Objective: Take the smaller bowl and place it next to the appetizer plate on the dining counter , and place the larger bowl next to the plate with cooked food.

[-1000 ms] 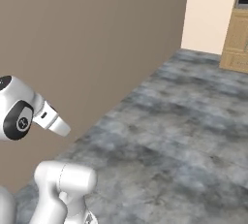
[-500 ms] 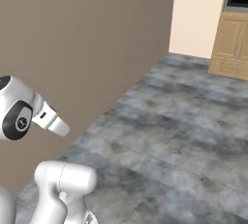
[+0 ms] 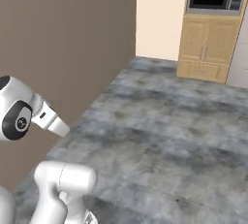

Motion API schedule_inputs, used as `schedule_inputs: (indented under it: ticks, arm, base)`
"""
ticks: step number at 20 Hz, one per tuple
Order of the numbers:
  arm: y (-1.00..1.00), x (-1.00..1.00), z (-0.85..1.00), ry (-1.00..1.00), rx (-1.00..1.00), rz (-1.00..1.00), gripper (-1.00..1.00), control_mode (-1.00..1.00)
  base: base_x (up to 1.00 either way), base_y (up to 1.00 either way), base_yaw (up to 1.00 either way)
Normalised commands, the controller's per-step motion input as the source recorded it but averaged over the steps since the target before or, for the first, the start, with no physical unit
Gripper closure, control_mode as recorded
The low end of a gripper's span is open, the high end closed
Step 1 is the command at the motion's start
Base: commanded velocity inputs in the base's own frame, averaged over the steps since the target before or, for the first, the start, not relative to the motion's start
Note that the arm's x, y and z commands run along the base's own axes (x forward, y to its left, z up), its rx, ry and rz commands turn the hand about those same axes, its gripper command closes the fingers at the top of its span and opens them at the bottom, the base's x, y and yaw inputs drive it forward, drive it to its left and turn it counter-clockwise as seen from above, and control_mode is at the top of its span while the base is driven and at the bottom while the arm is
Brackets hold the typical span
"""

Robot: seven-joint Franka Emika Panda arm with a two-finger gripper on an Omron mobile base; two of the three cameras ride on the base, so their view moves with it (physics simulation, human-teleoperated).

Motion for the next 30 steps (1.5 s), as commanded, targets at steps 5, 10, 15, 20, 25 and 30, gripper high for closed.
schedule_inputs:
  ticks: [5,10,15,20,25,30]
  arm:
    - [0.0,0.0,0.0,0.0,0.0,0.0,-1.0,1.0]
    - [0.0,0.0,0.0,0.0,0.0,0.0,-1.0,1.0]
    - [0.0,0.0,0.0,0.0,0.0,0.0,-1.0,1.0]
    - [0.0,0.0,0.0,0.0,0.0,0.0,-1.0,1.0]
    - [0.0,0.0,0.0,0.0,0.0,0.0,-1.0,1.0]
    - [0.0,0.0,0.0,0.0,0.0,0.0,-1.0,1.0]
  base:
    - [1.0,0.0,-0.3]
    - [1.0,0.0,-0.3]
    - [1.0,0.0,-0.29]
    - [1.0,0.0,-0.28]
    - [1.0,0.0,-0.23]
    - [1.0,0.0,-0.24]
